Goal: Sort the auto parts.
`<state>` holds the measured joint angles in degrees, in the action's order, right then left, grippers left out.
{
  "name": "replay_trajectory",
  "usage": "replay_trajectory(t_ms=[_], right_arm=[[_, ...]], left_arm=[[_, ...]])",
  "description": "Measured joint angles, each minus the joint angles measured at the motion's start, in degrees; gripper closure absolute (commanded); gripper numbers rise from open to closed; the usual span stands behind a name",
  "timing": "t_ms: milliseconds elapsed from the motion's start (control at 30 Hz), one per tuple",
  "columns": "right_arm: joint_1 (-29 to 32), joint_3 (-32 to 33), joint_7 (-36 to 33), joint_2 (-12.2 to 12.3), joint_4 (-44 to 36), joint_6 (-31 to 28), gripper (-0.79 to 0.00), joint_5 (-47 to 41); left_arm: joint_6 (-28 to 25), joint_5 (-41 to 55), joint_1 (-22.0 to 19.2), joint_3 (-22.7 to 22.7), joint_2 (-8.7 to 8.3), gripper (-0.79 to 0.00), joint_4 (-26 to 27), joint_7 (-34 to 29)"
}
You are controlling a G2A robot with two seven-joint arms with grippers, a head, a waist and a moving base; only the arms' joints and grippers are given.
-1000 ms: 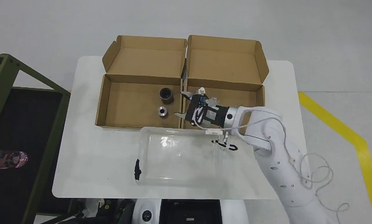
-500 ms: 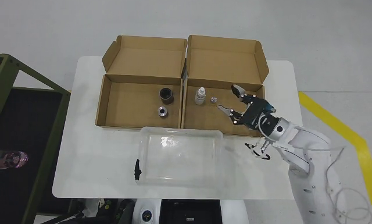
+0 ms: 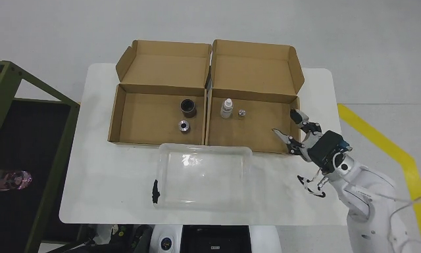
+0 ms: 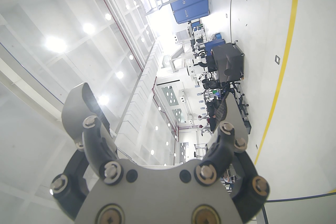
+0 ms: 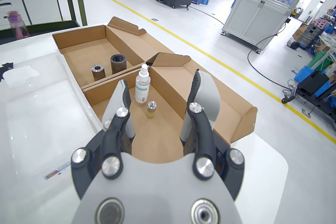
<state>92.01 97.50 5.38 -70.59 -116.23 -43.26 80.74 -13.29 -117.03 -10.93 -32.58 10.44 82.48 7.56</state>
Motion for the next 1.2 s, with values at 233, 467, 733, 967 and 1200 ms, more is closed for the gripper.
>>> replay_trajectory(t_ms=[233,467,733,967,1200], right_arm=[[4.6,2.58,5.47,0.44,0.98,1.17,-0.428,2.39],[8.27,4.05,11.57,0.85,3.22,2.35,-0.782,5.5],[11.12,4.65,14.92,1.23,4.77,3.52,-0.785,7.7],[11.64,4.85,15.83,1.5,5.83,3.39,-0.785,7.68],[11.64,4.85,15.81,1.49,5.82,3.39,-0.785,7.69]], left_arm=[[0.0,0.0,0.0,0.0,0.0,-0.785,0.0,0.0],[0.0,0.0,0.0,0.0,0.0,-0.785,0.0,0.0],[0.0,0.0,0.0,0.0,0.0,-0.785,0.0,0.0],[0.0,0.0,0.0,0.0,0.0,-0.785,0.0,0.0],[0.0,0.0,0.0,0.0,0.0,-0.784,0.0,0.0]])
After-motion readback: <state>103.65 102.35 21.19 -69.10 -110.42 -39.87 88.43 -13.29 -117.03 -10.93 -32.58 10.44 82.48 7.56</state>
